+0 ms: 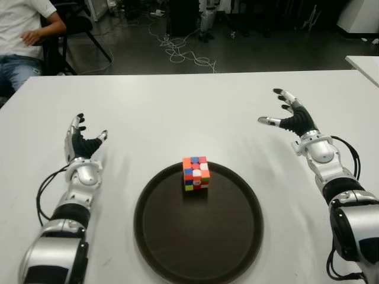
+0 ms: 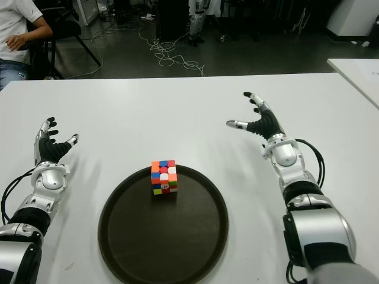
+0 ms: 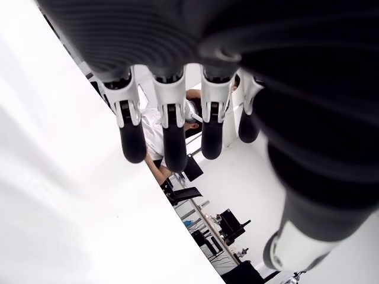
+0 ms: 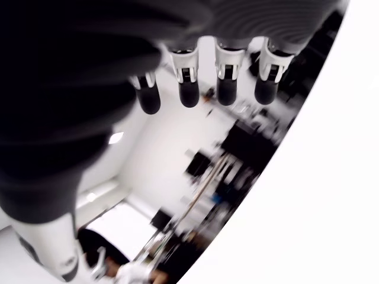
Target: Pick up the Rubik's Cube and put it in the plate
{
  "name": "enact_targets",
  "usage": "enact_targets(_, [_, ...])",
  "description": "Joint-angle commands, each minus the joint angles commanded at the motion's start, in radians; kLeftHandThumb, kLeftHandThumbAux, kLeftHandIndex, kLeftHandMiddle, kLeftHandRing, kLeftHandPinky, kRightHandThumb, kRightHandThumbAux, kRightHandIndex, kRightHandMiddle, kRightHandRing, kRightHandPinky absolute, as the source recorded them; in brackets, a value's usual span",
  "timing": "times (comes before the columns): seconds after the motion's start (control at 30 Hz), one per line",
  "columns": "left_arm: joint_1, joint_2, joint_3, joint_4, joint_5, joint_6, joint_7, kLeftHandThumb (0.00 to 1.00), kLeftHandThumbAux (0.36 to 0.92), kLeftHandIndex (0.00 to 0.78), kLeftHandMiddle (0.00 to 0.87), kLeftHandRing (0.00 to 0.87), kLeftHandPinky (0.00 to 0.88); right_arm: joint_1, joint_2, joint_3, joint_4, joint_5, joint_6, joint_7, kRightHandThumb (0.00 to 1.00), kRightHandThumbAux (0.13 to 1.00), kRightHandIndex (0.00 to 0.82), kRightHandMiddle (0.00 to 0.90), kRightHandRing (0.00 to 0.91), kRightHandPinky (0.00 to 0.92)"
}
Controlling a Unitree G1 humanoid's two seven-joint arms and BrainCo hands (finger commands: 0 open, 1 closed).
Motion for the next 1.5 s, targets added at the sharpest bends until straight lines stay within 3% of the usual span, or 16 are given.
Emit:
enact_targets(0.17, [0.003,0.004,0.000,-0.001,-0.001,-0.004,-0.006,0.264,0.753,0.109,0.165,0.171,0.199,-0.005,0.009,-0.002,0.013,-0.008,0.046,-0.040,0.000,0.677,0.018,0.000,0.000,0.000])
enact_targets(0.3, [0.009,0.004,0.003,-0.005,-0.006,-0.005,-0.013,0.259,0.746,0.104,0.159,0.161,0.181,-0.016,0.022,-0.040,0.034,0.026,0.121,-0.059,0.000,0.667,0.016,0.000,0.000,0.000])
enact_targets(0.5, [0.015,0.000,0.013,-0.006,-0.019,-0.019,-0.018,0.283,0.742,0.112,0.166,0.168,0.191,-0.019,0.032,-0.069,0.029,0.045,0.160,-0.074,0.000,0.624,0.014,0.000,0.000,0.000])
enact_targets(0.83, [0.017,-0.004,0.035,-0.002,-0.040,-0.041,-0.038,0.331,0.736,0.114,0.170,0.180,0.228,-0.017,0.045,-0.092,0.019,0.060,0.163,-0.069,0.000,0.580,0.001,0.000,0.000,0.000])
enact_targets(1.2, [0.006,-0.008,0.037,0.001,-0.042,-0.031,-0.043,0.273,0.744,0.104,0.168,0.172,0.192,-0.023,0.063,-0.138,0.016,0.103,0.179,-0.057,0.000,0.593,0.000,0.000,0.000,0.000])
enact_targets(1.5, [0.002,-0.003,0.034,0.008,-0.037,-0.026,-0.048,0.290,0.754,0.107,0.171,0.184,0.225,-0.022,0.070,-0.153,0.012,0.106,0.173,-0.078,0.000,0.629,0.003,0.000,0.000,0.000])
